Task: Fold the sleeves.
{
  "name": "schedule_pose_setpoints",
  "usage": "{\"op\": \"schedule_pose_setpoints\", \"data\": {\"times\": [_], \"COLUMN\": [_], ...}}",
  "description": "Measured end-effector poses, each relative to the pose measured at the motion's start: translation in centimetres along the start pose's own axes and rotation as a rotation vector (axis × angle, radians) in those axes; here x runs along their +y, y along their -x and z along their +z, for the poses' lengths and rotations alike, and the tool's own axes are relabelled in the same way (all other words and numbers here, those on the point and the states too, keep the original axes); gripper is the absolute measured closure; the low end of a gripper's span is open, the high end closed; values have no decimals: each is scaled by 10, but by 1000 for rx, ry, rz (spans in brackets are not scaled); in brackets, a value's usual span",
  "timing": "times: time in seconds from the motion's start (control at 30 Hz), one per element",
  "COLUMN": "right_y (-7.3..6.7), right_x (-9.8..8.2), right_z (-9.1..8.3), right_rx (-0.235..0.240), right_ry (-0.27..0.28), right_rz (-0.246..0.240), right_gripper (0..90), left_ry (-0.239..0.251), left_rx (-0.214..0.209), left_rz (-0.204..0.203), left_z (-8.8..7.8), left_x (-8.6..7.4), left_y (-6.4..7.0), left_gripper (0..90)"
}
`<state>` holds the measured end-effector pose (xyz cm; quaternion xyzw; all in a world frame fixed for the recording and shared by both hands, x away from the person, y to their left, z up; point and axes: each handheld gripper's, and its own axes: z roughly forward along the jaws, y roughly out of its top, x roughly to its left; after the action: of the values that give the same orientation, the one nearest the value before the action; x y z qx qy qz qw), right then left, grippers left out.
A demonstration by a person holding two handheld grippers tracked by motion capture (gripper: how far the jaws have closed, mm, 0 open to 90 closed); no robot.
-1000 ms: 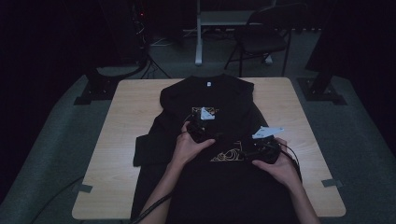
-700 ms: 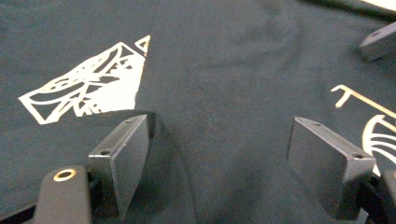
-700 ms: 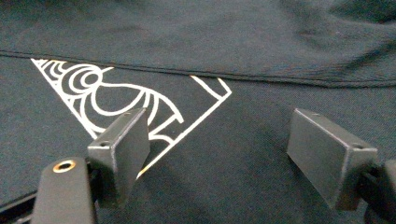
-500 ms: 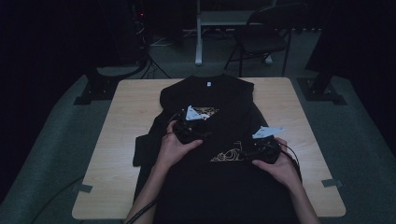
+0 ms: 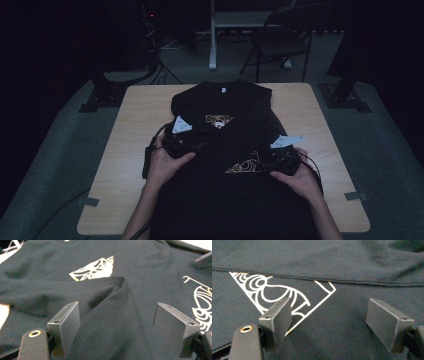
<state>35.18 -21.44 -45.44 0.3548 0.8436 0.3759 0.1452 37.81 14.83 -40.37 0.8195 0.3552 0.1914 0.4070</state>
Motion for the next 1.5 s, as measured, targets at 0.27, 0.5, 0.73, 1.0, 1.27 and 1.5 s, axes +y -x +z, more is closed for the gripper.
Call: {"op": "schedule_pose_setpoints", "data": {"times": [0.27, 0.5, 0.73, 1.0, 1.27, 1.5], "right_y": [0, 0, 0, 0, 0, 0], "right_x": [0, 0, 0, 0, 0, 0], "right_z": [0, 0, 0, 0, 0, 0], "right_rx": [-1, 0, 2, 1, 1, 1], "right_ry": [0, 0, 0, 0, 0, -1], "right_rz": [-1, -1, 0, 0, -1, -1], "right_gripper": [206, 205, 205, 204, 203, 202], "left_ry": [-9, -41, -51, -55, -88, -80], "left_rx": [36, 64, 101, 155, 176, 176], "left_rz": [-53, -76, -120, -184, -223, -252], "left_z": [-15, -23, -38, -58, -59, -52], "left_x": [-17, -39, -57, -77, -88, -92], "left_y": [-21, -36, -52, -75, -89, -95], "left_gripper": [227, 227, 227, 228, 294, 347]}}
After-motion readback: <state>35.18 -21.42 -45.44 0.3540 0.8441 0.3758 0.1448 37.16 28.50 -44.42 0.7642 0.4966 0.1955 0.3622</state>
